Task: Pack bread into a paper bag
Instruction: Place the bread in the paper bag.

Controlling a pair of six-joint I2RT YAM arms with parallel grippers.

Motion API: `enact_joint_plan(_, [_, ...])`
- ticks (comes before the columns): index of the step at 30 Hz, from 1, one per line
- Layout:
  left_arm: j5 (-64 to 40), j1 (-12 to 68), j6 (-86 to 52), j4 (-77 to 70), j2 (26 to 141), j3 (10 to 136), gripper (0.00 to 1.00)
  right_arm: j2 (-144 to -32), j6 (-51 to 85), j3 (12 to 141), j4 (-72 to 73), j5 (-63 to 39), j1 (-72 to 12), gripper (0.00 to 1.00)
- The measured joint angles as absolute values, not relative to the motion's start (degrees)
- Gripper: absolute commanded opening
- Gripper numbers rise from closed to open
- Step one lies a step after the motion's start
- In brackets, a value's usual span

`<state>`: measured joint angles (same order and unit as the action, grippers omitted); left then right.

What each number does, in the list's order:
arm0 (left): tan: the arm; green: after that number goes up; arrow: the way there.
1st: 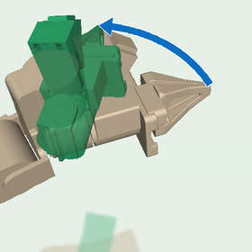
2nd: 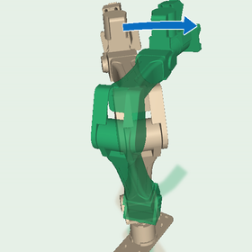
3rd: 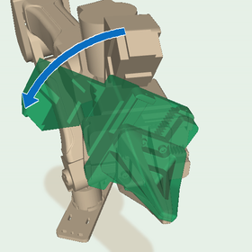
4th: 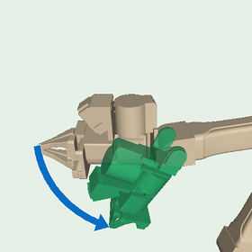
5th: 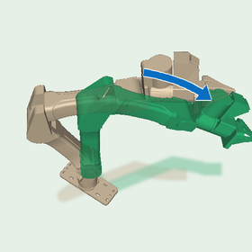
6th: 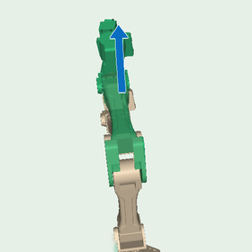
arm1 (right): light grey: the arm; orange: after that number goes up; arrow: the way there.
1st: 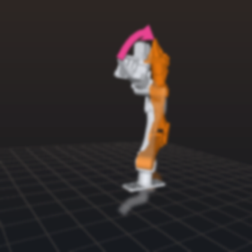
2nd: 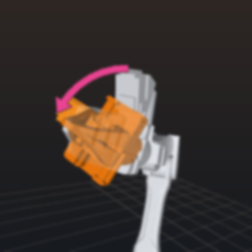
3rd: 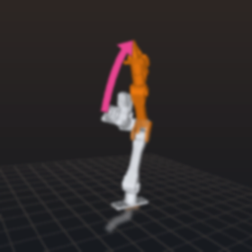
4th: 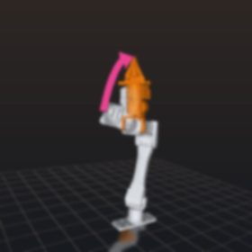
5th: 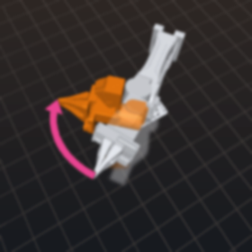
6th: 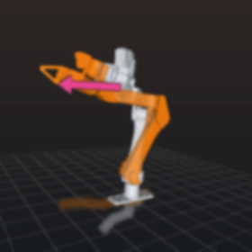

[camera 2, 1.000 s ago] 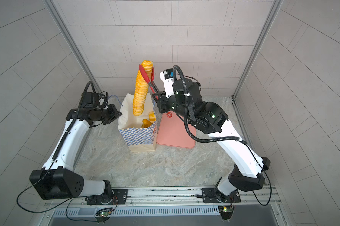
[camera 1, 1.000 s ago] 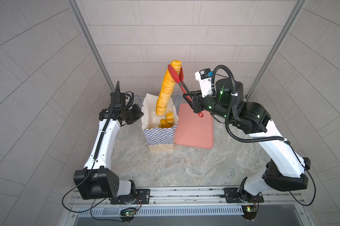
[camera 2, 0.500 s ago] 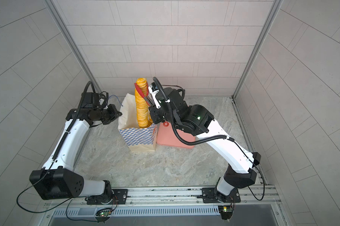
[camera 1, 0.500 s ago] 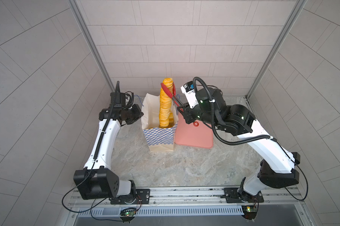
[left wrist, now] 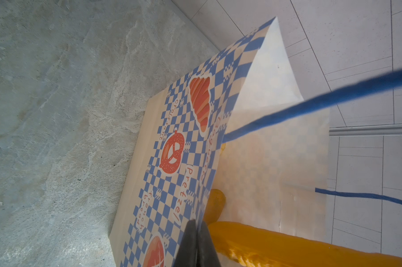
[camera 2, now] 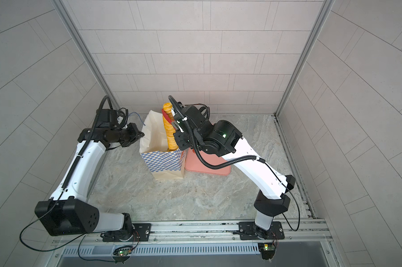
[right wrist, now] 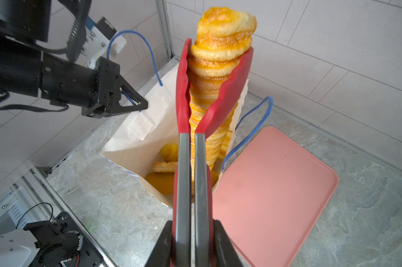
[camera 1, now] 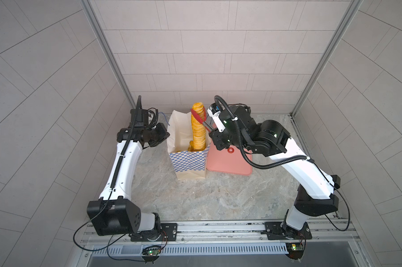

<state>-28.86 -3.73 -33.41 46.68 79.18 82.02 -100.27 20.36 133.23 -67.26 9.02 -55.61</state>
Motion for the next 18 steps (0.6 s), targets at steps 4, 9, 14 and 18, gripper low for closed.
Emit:
enact_joint_plan(4, [-28.86, -3.73, -33.41, 46.78, 79.22, 82.06, 0.00, -103.90, 20.36, 136.11, -69.45, 8.49, -55.61, 0.25])
enact_joint_plan(9, [-28.88, -3.73, -33.41, 46.81, 79.31, 82.17, 0.00, -107.33, 20.34, 139.09, -70.54, 7.44, -55.66, 0.26])
enact_joint_plan(14, [-28.86, -3.73, -33.43, 46.83, 79.33, 82.26, 0.00, -110.48, 20.34, 142.28, -71.05, 6.22, -55.68, 0.28])
enact_joint_plan(18, [-28.88, -3.73, -33.43, 46.85, 79.33, 82.28, 0.00, -112.57, 20.27, 143.87, -71.35, 5.17, -55.68, 0.31])
